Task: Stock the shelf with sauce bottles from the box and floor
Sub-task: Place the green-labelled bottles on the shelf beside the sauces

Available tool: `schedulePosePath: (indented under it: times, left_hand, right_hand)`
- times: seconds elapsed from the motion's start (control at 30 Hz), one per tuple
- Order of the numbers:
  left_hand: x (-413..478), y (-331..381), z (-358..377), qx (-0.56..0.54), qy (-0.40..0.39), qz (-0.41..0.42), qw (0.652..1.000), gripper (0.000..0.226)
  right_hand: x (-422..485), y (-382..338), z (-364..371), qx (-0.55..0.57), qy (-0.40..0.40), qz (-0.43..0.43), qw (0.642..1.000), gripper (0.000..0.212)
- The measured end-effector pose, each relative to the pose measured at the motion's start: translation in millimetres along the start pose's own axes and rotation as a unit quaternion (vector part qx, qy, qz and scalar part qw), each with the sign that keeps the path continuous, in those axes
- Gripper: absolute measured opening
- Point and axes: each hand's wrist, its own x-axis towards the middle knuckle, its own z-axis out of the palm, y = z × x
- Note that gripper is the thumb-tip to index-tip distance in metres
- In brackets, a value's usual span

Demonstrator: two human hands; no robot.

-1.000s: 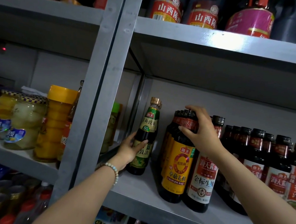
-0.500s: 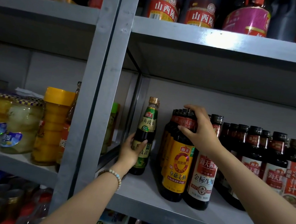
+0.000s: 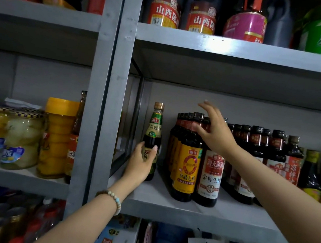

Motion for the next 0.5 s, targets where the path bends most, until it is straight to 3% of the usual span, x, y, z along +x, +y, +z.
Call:
schedulePosePath:
  times: [0.23, 0.5]
  left_hand:
    - [-73.7, 23.7, -7.8, 0.134, 0.003, 0.097, 0.986, 0.053]
    - [-204.3, 35.3, 24.9, 0.292, -0.021, 0.124, 0.948, 0.059]
  right_hand:
    - [-61.3, -5.8, -44.9, -0.012, -0.006, -0.051, 0.999, 0.057]
    - [-208.0, 18.7, -68.8, -0.020, -0.103, -0.062, 0.993, 0.059]
